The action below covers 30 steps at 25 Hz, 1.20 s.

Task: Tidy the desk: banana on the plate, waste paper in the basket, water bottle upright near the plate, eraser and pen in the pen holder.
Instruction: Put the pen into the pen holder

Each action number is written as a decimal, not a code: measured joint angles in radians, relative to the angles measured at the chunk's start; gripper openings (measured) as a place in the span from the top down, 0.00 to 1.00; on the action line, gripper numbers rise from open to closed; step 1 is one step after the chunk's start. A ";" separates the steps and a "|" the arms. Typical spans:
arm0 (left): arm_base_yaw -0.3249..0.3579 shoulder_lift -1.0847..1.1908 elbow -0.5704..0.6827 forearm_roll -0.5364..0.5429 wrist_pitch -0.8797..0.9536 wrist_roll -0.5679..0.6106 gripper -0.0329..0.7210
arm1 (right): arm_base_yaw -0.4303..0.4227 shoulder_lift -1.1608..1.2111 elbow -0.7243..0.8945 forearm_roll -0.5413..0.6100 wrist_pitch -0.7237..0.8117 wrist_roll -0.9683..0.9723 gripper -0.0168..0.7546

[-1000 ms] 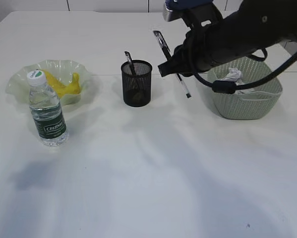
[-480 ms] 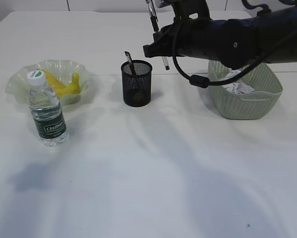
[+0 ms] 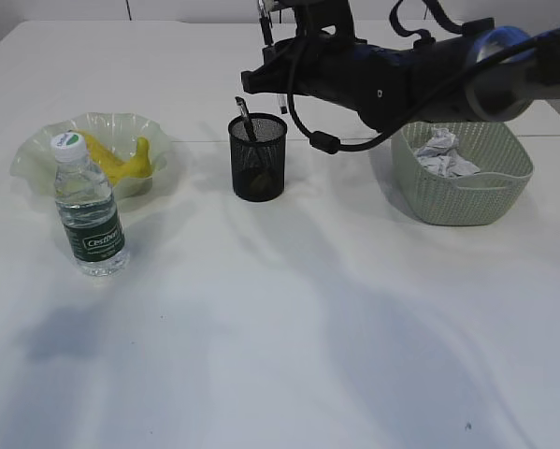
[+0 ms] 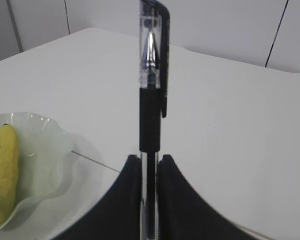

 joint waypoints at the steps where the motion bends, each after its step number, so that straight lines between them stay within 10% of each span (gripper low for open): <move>1: 0.000 0.000 0.000 0.000 0.000 0.000 0.30 | 0.000 0.013 -0.015 0.000 -0.002 0.007 0.92; 30: 0.000 0.000 0.000 0.000 0.000 0.000 0.30 | 0.000 0.199 -0.128 -0.055 -0.133 0.146 0.92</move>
